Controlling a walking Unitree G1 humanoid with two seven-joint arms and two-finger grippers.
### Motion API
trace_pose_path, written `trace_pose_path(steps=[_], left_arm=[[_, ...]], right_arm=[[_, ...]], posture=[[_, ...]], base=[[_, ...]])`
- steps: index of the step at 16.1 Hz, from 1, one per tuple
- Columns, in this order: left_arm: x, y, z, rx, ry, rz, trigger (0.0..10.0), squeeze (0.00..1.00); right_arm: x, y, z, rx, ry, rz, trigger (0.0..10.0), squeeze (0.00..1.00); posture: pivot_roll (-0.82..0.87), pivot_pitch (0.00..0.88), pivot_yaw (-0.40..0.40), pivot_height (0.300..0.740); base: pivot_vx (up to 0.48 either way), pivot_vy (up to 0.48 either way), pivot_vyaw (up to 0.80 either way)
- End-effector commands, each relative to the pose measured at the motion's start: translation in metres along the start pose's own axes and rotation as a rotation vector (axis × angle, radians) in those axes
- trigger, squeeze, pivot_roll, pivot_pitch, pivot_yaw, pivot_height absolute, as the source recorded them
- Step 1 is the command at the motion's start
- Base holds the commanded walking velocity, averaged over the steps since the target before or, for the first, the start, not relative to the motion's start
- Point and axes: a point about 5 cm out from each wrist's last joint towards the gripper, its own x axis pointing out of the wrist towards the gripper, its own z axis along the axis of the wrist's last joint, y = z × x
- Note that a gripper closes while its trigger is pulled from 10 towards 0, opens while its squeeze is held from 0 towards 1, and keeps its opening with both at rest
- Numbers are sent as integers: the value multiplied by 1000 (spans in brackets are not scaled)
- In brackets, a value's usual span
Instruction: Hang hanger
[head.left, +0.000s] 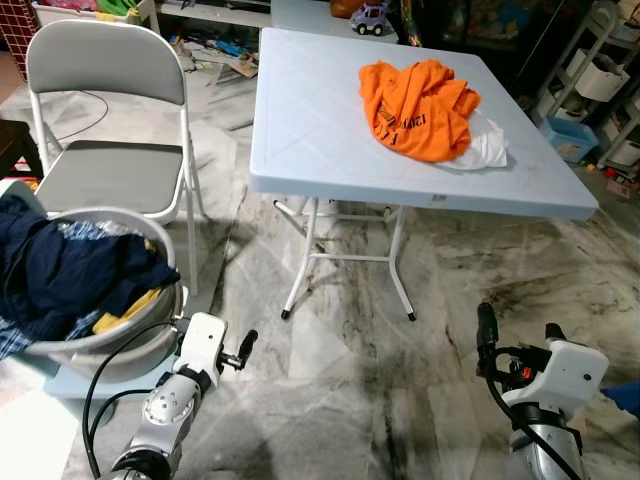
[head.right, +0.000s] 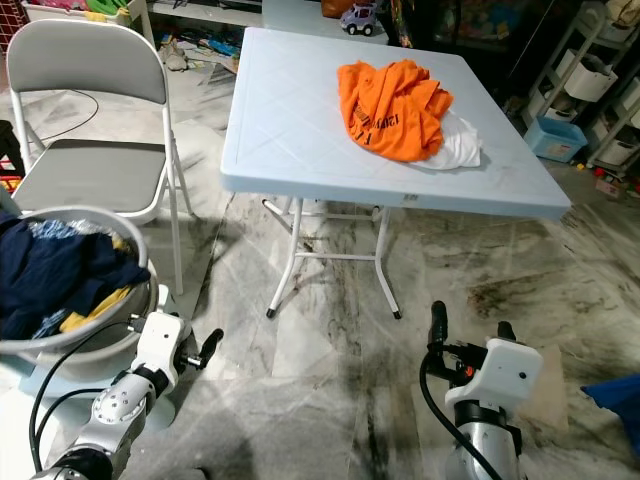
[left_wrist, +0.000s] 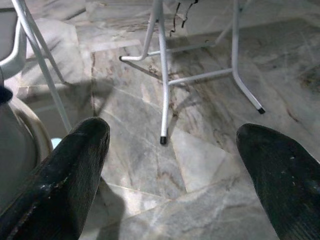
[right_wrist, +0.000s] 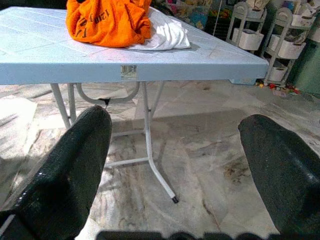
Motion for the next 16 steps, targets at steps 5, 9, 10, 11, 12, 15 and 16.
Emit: trace_pose_path(steps=[5,9,10,11,12,15,16], left_arm=[[1,-11,-2,10,9,-38,10000,0],[2,-16,-3,19,13,-40,10000,0],[2,-16,-4,21,16,-32,10000,0],[2,-16,-3,21,12,-31,10000,0],[2,-14,-2,20,2,-7,10000,0],[6,11,14,114,-41,208,10000,0],[6,15,18,115,-62,228,10000,0]], right_arm=[[-1,-1,-1,-9,14,8,10000,0],[1,-1,-1,-8,12,15,10000,0],[1,-2,-1,-8,14,17,10000,0],[2,-1,-2,-9,15,19,10000,0],[2,0,-3,-11,20,27,10000,0],[4,1,-4,-11,28,41,10000,0],[4,1,-4,-11,29,42,10000,0]], posture=[[172,112,-149,740],[175,114,-155,740],[176,113,-157,740],[177,113,-159,740],[179,114,-162,740],[185,120,-169,740],[186,121,-171,740]], base=[[328,0,788],[0,0,366],[0,0,0],[0,0,0],[0,0,0],[0,0,0],[0,0,0]])
